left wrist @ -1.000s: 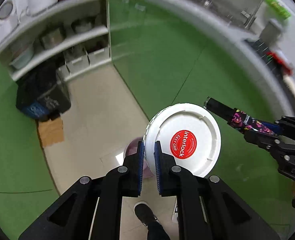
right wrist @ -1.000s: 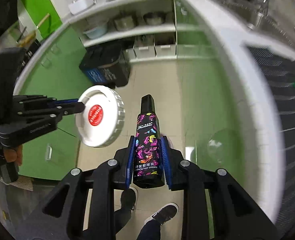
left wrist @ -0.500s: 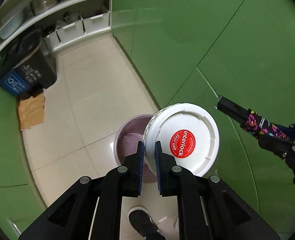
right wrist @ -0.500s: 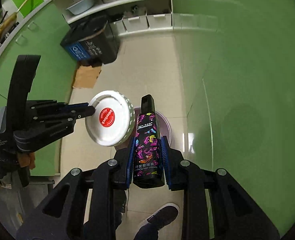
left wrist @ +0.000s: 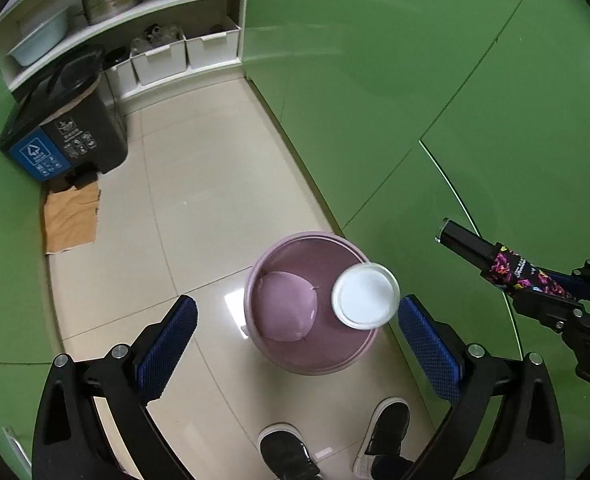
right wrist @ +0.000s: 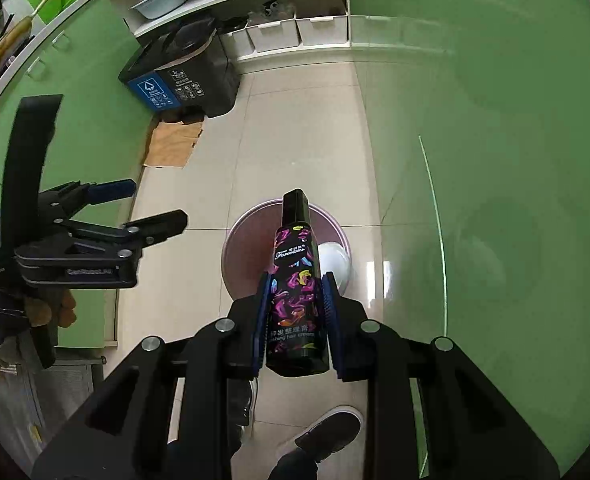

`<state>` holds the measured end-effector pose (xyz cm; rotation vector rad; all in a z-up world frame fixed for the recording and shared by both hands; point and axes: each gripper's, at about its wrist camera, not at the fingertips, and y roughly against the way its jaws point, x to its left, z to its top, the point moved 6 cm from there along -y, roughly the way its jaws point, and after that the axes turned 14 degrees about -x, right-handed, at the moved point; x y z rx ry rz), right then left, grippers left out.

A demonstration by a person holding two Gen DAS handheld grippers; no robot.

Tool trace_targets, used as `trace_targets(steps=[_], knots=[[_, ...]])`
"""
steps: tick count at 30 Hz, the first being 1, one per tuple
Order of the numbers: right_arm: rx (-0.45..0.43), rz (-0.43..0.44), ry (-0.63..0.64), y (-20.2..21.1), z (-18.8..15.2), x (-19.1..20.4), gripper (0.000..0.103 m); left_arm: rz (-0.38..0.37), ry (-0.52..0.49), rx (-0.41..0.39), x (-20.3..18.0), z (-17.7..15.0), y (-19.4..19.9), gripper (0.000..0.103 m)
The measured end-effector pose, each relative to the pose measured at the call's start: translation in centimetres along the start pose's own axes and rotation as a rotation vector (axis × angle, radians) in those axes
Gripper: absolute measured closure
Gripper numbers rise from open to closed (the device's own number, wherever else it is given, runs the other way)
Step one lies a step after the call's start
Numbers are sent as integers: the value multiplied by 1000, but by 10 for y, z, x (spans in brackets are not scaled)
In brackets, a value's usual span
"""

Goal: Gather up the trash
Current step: 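Carry lid and spray bottle over the pink bin and release both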

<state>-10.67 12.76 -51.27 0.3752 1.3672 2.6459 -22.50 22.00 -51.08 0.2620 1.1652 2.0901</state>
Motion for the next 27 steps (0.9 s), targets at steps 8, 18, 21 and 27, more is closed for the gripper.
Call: trace_targets(steps=[8, 18, 21, 27], knots=[[14, 27, 15, -12, -1, 10, 78, 13, 17, -15, 16, 2, 11, 6], [17, 55, 52, -39, 5, 19, 77, 32, 29, -33, 35, 6, 17, 6], [5, 44, 69, -46, 7, 20, 25, 39, 32, -43, 40, 9, 18, 6], [10, 14, 64, -42, 5, 15, 7, 43, 34, -38, 42, 8, 19, 6]])
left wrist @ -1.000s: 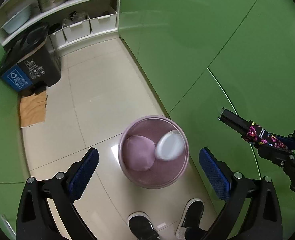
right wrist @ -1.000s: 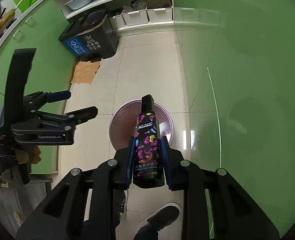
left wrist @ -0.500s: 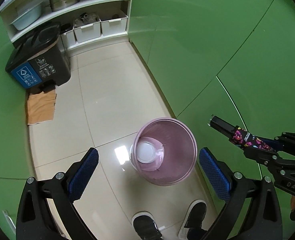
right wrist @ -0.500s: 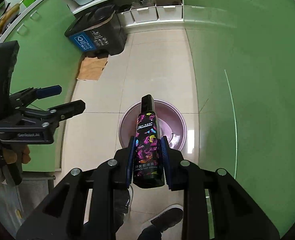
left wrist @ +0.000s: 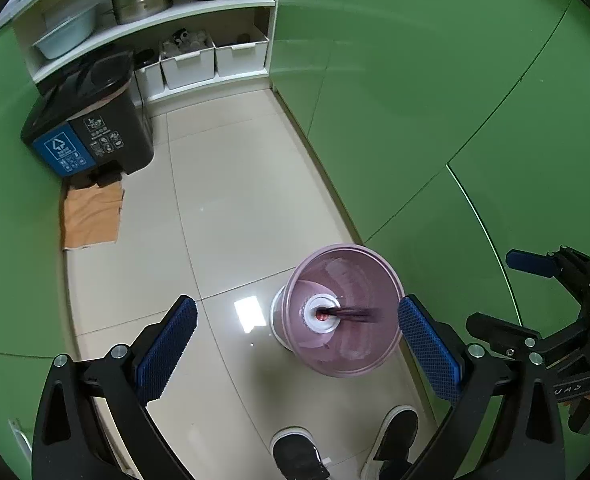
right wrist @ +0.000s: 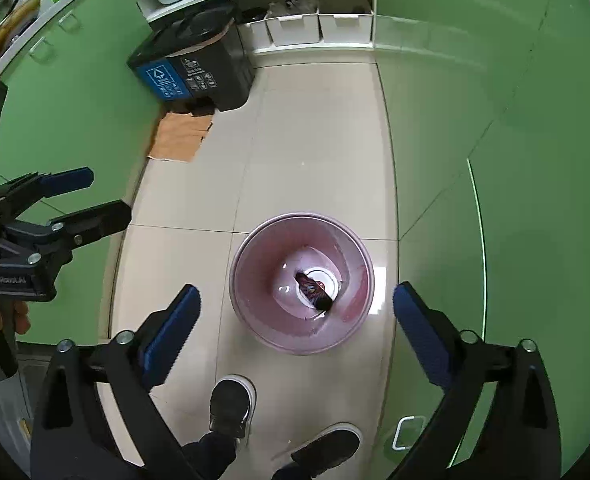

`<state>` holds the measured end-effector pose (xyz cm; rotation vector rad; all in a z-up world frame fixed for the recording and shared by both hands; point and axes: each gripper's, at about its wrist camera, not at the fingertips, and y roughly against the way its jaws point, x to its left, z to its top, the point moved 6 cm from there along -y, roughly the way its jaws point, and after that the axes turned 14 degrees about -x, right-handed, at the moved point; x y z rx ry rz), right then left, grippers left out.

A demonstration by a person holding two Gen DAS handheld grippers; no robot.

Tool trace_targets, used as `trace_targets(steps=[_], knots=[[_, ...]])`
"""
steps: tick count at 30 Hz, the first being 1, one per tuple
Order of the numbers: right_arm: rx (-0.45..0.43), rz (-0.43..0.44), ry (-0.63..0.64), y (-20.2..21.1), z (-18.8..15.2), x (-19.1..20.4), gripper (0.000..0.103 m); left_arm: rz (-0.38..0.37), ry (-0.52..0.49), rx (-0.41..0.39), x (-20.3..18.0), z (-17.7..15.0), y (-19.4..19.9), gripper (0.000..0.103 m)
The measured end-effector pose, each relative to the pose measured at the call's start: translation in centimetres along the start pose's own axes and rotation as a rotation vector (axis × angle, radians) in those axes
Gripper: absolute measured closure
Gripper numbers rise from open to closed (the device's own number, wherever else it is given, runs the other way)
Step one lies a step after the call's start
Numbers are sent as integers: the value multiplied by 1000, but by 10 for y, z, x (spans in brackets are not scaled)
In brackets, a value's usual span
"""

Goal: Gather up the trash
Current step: 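Carry lid and spray bottle over the pink bin and release both, then move both tools back over the mat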

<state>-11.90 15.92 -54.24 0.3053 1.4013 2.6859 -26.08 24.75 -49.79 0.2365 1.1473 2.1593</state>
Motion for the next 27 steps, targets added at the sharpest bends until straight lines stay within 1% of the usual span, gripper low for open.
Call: trace_targets(steps=[6, 10, 12, 16, 17, 21, 23, 24, 27], knots=[[-3, -21, -18, 15, 6, -3, 5, -7, -9, 2, -5, 4, 11, 6], [-3, -26, -34, 44, 15, 0, 5, -15, -17, 5, -13, 14, 33, 6], [-9, -28, -41, 64, 23, 3, 5, -20, -23, 8, -19, 19, 48, 6], [-31, -32, -56, 123, 48, 12, 5, -29, -39, 5, -32, 42, 92, 6], [-38, -36, -60, 141, 56, 14, 5, -30, -45, 1, -37, 52, 110, 6], [-71, -48, -77, 207, 83, 17, 4, -39, -65, -8, -55, 83, 162, 6], [-103, -60, -99, 252, 98, 15, 4, -44, -89, -21, -67, 104, 191, 6], [-115, -66, -105, 266, 104, 14, 4, -48, -100, -27, -73, 113, 202, 6], [-179, -112, -135, 331, 123, 1, 4, -71, -143, -51, -97, 140, 240, 6]])
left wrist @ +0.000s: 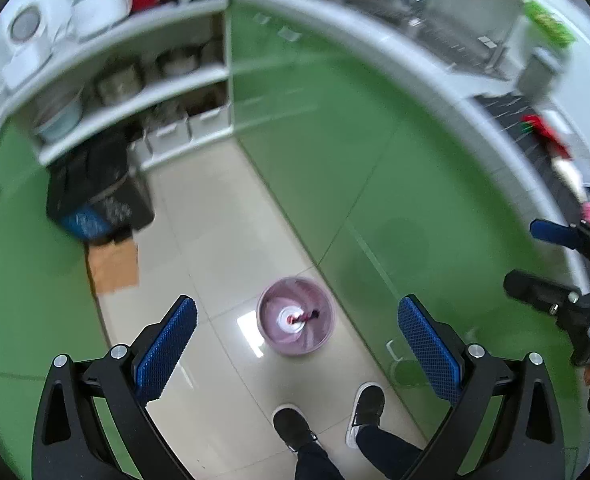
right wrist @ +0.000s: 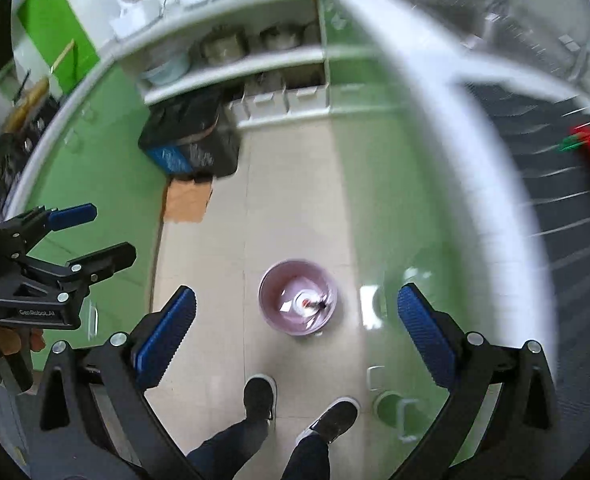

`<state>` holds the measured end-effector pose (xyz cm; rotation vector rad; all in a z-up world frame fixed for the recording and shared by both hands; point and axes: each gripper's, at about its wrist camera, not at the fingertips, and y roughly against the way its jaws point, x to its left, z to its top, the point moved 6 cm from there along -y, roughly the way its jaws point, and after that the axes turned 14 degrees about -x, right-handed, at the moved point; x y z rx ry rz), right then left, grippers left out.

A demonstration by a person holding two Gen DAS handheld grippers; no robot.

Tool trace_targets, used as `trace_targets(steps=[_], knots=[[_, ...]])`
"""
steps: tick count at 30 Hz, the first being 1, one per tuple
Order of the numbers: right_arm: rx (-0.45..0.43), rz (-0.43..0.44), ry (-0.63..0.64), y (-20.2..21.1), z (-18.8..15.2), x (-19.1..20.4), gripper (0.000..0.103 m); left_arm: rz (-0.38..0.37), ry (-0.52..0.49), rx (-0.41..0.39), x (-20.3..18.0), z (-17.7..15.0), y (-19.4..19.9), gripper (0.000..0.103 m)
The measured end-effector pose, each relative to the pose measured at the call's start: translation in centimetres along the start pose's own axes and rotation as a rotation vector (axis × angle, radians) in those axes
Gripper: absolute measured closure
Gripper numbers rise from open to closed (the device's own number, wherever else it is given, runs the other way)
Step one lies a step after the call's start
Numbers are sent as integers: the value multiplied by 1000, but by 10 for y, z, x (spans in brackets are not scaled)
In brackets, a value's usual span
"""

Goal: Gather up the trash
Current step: 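Move both tools back over the mat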

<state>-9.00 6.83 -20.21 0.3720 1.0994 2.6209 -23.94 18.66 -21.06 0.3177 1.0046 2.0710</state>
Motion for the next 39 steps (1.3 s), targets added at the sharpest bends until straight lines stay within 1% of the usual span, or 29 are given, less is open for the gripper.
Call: trace_targets(steps=[3, 7, 10, 11, 13, 14, 17, 21, 23, 27, 34, 39], knots=[[-53, -54, -29, 47, 19, -22, 3, -35, -52, -31, -30, 32, 27, 6], [-110, -139, -77, 99, 27, -62, 3, -98, -129, -69, -75, 62, 47, 6], [-143, -213, -125, 138, 22, -101, 3, -142, -176, -85, -108, 76, 53, 6], [-151, -235, -139, 149, 19, -113, 3, -164, -202, -95, -125, 83, 54, 6], [-164, -274, -167, 169, 11, -134, 3, -191, -229, -105, -145, 90, 58, 6], [-169, -294, -182, 178, 7, -145, 3, -212, -251, -112, -162, 95, 59, 6], [-176, -327, -213, 197, -2, -172, 3, -253, -283, -120, -199, 103, 60, 6], [-172, -344, -236, 208, -16, -198, 3, -301, -318, -119, -244, 108, 60, 6], [-169, -343, -245, 211, -23, -211, 3, -314, -336, -116, -264, 109, 57, 6], [-144, -329, -248, 203, -32, -228, 3, -327, -359, -98, -290, 106, 45, 6], [-96, -301, -256, 170, -37, -235, 3, -337, -385, -56, -312, 109, 13, 6], [-54, -290, -285, 139, -41, -238, 3, -359, -415, -31, -319, 111, -6, 6]])
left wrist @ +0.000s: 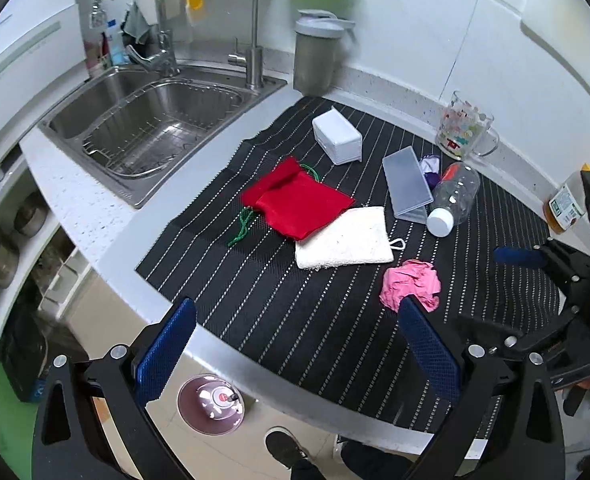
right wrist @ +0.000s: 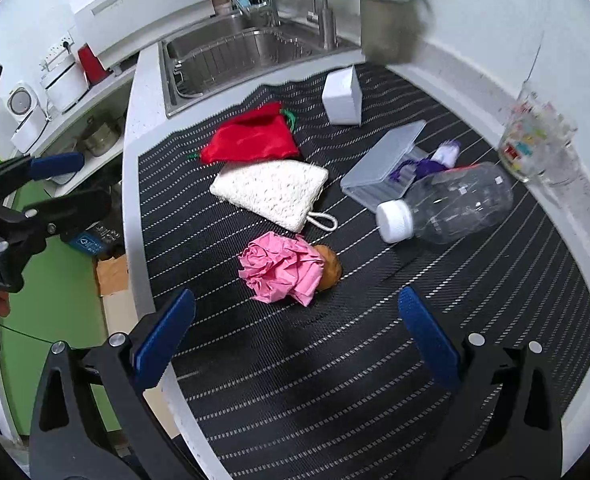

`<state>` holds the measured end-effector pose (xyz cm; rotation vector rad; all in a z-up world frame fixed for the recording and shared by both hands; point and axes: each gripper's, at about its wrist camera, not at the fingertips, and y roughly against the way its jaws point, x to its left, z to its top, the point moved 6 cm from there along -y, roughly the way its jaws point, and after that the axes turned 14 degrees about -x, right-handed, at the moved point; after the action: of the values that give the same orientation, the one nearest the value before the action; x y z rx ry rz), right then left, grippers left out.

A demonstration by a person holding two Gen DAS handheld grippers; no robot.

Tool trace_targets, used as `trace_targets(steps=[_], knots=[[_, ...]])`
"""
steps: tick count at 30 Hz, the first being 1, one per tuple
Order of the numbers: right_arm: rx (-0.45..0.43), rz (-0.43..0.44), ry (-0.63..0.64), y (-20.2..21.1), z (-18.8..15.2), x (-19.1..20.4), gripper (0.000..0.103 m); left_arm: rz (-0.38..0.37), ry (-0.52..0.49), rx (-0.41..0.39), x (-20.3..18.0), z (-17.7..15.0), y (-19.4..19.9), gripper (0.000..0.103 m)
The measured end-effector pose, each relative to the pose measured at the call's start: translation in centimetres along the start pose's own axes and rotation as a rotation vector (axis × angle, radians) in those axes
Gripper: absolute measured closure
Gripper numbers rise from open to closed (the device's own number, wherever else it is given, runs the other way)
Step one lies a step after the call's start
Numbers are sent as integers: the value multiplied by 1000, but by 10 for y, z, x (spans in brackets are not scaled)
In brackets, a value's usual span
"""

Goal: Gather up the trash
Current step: 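Move both tools back over the mat, then grasp the pink tissue with the right gripper while the left gripper grasps the red pouch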

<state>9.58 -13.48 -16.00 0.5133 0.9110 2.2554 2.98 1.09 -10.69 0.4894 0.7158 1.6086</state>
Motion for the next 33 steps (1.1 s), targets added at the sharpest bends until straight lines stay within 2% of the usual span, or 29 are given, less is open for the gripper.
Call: trace_targets(steps=[7, 8, 11, 14, 18, 21, 26, 33], knots=[[36, -4, 15, -39, -4, 8, 6, -27, -1, 39, 10, 0, -24, 6], [42, -12, 24, -43, -5, 8, 19, -31, 4, 43, 12, -1, -27, 6], [69, -26, 39, -52, -8, 8, 42, -37, 9, 51, 14, -3, -33, 6], [69, -28, 44, -51, -7, 6, 54, -46, 14, 58, 14, -4, -37, 6], [67, -14, 31, -47, -6, 4, 66, -55, 20, 57, 13, -2, -41, 6], [57, 0, 13, -39, -4, 3, 82, -59, 20, 53, 9, 1, -42, 6], [31, 15, -6, -21, 3, 0, 87, -63, 16, 49, 4, 8, -45, 6], [-22, 13, -16, 1, 24, -10, 88, -55, 15, 57, 2, 21, -63, 6]])
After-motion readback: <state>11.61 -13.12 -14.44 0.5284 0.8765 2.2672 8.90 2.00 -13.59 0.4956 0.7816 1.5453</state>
